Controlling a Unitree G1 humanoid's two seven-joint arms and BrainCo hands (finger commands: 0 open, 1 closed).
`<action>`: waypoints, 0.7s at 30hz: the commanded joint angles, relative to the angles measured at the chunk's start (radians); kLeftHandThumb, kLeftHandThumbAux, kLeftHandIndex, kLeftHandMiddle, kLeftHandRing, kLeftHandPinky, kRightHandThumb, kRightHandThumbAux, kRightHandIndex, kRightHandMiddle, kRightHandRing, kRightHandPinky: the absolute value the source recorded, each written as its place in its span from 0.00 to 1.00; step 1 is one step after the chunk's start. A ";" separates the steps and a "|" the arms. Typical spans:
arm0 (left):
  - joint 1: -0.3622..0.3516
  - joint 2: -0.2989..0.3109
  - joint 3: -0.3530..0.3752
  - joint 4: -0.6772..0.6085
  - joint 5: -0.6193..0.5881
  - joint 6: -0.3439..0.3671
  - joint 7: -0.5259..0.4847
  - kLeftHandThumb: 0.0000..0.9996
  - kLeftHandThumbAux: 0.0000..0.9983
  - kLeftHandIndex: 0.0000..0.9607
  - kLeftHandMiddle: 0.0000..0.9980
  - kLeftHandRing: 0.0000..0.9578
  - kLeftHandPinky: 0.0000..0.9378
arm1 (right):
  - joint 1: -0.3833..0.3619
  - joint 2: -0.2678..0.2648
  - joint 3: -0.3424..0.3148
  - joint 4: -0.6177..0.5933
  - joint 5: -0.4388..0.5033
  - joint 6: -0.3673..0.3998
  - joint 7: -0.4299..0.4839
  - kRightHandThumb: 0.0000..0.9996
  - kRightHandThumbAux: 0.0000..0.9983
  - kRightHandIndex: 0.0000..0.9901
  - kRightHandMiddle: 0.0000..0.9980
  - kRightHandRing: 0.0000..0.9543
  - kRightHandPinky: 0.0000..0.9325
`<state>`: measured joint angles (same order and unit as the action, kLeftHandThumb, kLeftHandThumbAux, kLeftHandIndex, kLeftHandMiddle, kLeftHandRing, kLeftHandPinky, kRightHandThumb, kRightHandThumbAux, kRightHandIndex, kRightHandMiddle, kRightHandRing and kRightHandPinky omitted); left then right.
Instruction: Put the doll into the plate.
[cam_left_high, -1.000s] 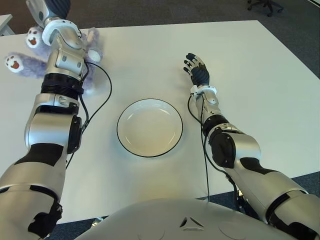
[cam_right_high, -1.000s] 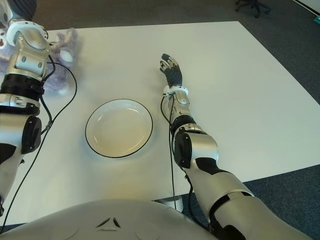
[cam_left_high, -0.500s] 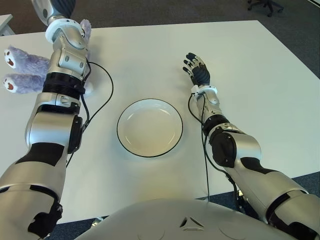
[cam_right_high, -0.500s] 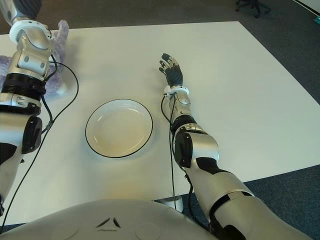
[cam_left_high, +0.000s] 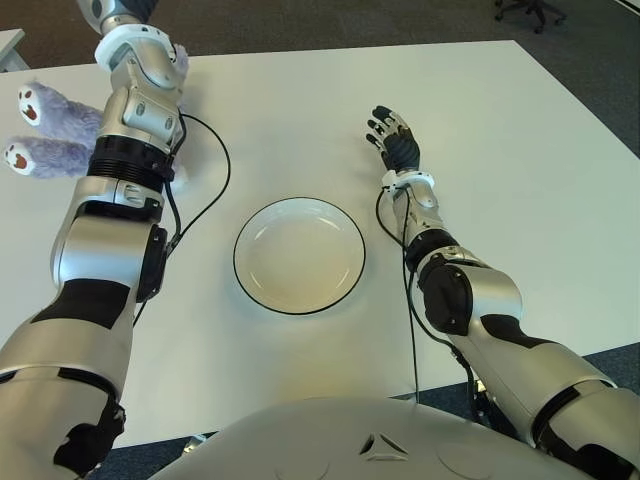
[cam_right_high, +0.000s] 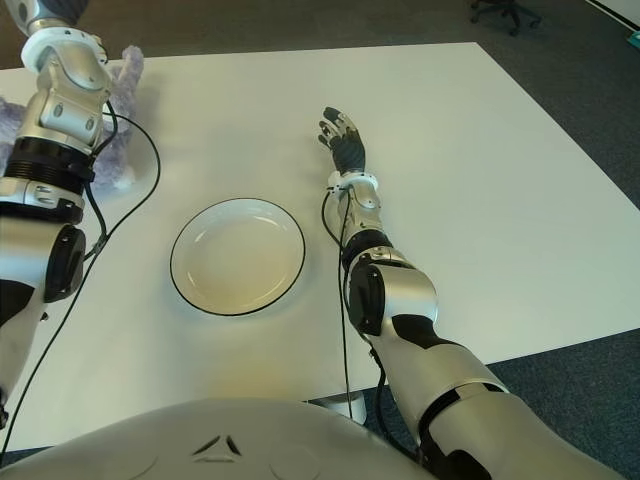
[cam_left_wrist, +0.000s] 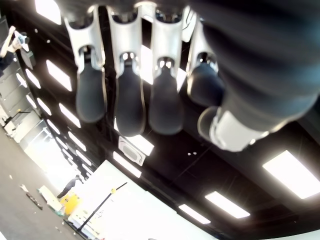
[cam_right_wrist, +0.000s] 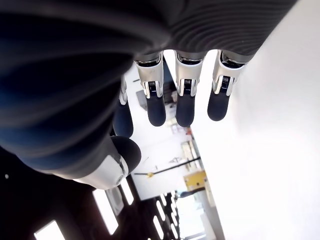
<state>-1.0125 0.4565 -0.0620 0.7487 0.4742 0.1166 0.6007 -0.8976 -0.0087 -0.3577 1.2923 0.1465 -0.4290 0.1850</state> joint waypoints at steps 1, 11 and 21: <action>0.002 -0.009 -0.007 0.012 0.014 -0.014 0.027 0.48 0.71 0.83 0.86 0.90 0.90 | 0.039 0.011 -0.012 0.023 0.016 0.028 0.002 0.72 0.73 0.19 0.15 0.13 0.17; 0.058 -0.034 0.017 -0.063 0.015 0.028 0.080 0.56 0.69 0.69 0.83 0.88 0.92 | 0.041 0.011 -0.013 0.023 0.014 0.028 0.006 0.74 0.72 0.20 0.16 0.15 0.17; 0.138 -0.047 0.043 -0.147 0.016 0.043 0.126 0.58 0.69 0.73 0.82 0.87 0.91 | 0.032 0.004 -0.003 0.037 -0.004 0.052 -0.004 0.73 0.75 0.19 0.15 0.14 0.17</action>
<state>-0.9302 0.4184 -0.0368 0.6216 0.4831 0.1551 0.6952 -0.9004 -0.0088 -0.3685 1.2941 0.1534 -0.4216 0.1936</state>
